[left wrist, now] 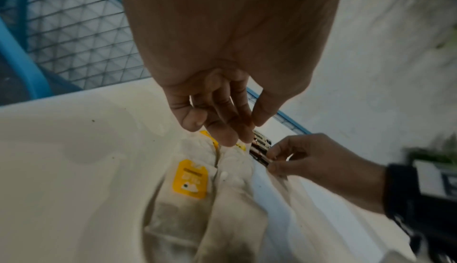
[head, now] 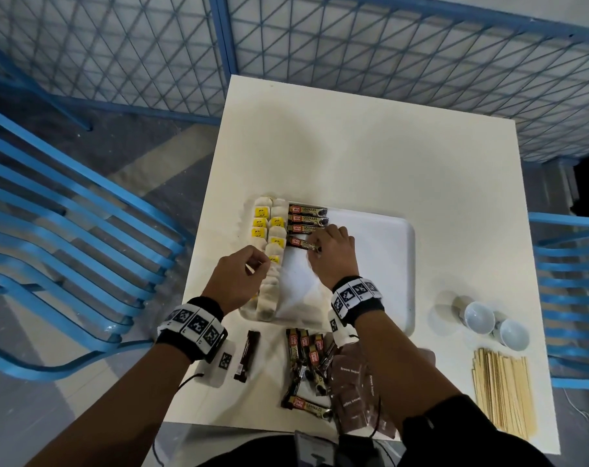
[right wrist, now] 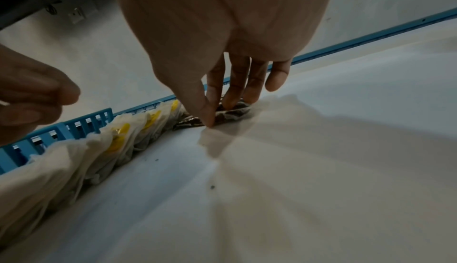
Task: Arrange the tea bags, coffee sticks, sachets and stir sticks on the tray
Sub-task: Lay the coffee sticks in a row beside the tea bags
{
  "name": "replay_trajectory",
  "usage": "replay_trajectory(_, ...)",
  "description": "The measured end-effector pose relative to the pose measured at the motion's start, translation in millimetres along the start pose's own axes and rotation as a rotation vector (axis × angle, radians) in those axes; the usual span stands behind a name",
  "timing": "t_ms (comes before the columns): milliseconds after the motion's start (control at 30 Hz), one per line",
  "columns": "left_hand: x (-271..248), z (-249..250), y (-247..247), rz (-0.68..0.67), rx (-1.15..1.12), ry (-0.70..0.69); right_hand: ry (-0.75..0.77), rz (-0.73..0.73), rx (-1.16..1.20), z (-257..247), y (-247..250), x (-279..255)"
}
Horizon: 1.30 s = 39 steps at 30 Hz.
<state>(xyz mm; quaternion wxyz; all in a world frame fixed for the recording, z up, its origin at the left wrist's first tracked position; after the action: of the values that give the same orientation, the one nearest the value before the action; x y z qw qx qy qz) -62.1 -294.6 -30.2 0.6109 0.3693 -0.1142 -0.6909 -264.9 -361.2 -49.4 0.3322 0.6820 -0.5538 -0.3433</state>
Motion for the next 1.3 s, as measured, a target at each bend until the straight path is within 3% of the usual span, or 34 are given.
replay_trajectory(133,-8.4,-2.2,-1.0,-0.010,0.038,-0.067,-0.016,-0.009,0.004,-1.5,-0.8,7.6)
replay_trajectory(1300,-25.8,-14.1,11.4,0.015,0.036,-0.112,-0.184,0.027,0.105,1.8,-5.2,5.0)
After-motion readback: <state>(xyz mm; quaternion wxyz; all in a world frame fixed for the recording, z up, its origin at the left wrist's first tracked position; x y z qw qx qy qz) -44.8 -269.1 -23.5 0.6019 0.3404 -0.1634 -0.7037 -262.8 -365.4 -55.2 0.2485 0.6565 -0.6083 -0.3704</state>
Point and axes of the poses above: each hand's wrist, its own x-axis towards the middle knuckle, its own y-axis out of the back of the hand, z = x × y, the point moved 9 cm from there along x, towards the middle knuckle, and after that the axes turned 8 degrees about x, right-handed, at the moved point
